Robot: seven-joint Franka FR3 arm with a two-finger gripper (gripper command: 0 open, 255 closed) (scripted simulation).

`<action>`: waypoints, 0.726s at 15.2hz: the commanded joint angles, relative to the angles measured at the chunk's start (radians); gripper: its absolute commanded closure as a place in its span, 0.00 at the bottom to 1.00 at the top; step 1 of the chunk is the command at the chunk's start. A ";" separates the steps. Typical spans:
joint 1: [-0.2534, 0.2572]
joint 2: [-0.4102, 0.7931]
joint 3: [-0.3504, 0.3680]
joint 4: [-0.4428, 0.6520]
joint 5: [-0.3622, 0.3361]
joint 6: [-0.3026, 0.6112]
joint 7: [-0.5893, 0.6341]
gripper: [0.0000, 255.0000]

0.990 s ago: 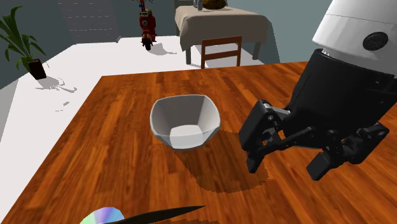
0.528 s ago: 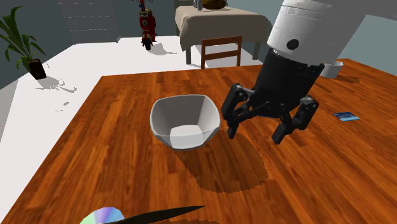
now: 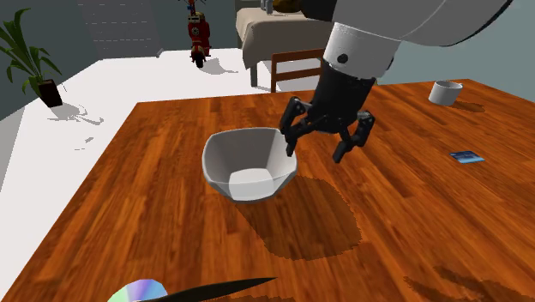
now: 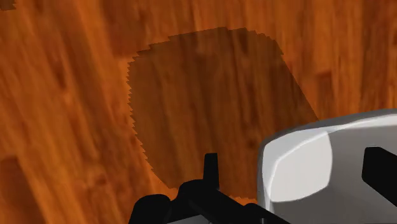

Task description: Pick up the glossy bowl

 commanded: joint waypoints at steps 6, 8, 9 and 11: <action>-0.006 0.298 0.004 0.331 0.051 -0.026 -0.047 0.00; -0.007 0.306 0.005 0.327 0.053 -0.015 -0.051 0.00; -0.006 0.305 0.006 0.314 0.054 -0.002 -0.054 0.00; -0.005 0.306 0.006 0.288 0.055 0.024 -0.060 0.00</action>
